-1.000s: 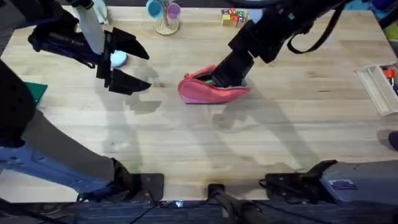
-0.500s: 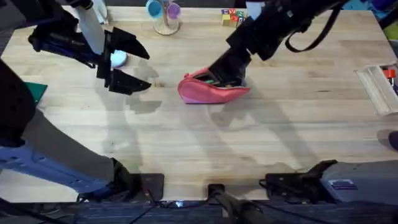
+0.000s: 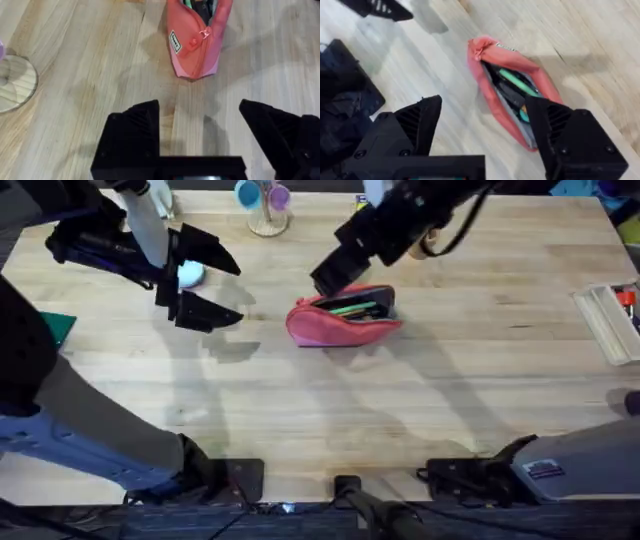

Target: Unzip the bag, pick up the pens from the table one at a time and place them inside, then zip the bag closed.

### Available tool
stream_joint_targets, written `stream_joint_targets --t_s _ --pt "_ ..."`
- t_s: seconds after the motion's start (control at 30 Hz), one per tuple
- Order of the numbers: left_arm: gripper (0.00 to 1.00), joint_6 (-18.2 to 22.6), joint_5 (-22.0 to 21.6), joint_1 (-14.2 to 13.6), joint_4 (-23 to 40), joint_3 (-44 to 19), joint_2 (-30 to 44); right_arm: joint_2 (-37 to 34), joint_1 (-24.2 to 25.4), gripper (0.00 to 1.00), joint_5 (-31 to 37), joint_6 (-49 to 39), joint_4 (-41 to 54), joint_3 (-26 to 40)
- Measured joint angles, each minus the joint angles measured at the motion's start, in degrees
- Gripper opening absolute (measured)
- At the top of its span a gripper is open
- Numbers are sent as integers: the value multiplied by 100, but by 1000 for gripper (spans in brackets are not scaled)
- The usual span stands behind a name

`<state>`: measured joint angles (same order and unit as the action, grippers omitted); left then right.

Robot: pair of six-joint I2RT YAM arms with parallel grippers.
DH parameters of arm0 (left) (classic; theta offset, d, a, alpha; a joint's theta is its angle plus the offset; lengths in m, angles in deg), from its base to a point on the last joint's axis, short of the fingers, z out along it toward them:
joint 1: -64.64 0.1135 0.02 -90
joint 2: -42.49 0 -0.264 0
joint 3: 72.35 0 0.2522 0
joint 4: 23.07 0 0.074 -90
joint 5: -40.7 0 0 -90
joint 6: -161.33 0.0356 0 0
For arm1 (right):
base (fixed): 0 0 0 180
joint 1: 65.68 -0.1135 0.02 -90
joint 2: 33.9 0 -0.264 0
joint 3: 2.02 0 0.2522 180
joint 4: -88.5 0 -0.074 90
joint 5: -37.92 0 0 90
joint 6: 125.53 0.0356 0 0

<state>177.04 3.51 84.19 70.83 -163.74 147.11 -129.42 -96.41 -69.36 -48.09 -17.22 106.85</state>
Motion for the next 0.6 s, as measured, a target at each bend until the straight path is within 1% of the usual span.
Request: stream_joint_targets --t_s 0.2,0.4,0.6 --pt "993 2 0 0 0 0 0 -404 -87 995 -15 61 -437 0" --pt "993 2 7 0 2 0 0 -584 -186 996 -17 112 -849 0" --pt "994 2 9 0 0 0 0 -797 -188 995 -17 377 -1128 0"
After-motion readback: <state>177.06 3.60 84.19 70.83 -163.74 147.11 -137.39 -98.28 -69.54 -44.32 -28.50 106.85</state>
